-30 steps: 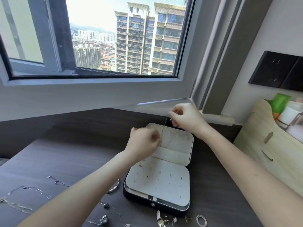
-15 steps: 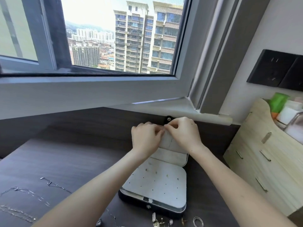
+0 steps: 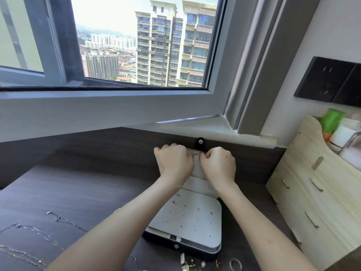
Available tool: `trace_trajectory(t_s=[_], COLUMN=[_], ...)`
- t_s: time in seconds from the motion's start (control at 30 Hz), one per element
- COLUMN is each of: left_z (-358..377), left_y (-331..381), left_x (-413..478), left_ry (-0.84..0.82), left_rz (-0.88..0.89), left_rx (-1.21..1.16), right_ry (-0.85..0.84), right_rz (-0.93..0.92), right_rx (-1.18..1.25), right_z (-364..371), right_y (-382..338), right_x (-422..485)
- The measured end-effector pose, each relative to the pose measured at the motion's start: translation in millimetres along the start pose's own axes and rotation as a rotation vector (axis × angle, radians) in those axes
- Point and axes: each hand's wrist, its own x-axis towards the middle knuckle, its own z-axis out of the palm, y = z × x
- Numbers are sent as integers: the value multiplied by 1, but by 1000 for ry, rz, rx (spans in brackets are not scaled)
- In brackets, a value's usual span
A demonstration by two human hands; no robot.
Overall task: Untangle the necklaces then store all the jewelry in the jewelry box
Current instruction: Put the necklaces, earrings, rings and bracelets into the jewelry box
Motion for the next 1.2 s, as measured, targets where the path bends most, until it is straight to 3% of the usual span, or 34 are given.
trace_trajectory(t_s=[0.37, 0.6, 0.83, 1.07, 1.2], left_z=[-1, -29, -72, -107, -109], left_y=[-16, -45, -95, -165, -198], left_x=[-3, -12, -44, -79, -93], left_ry=[-168, -149, -213, -294, -311], left_rz=[205, 242, 167, 5, -46], left_rx=[55, 5, -72, -58, 88], right_ry=[-241, -179, -178, -450, -556], right_rz=[-120, -202, -284, -482, -528], right_rx=[41, 57, 85, 26, -41], right_z=[-9, -28, -43, -25, 6], right_y=[0, -3, -12, -63, -86], right_x=[-15, -25, -57, -125, -150])
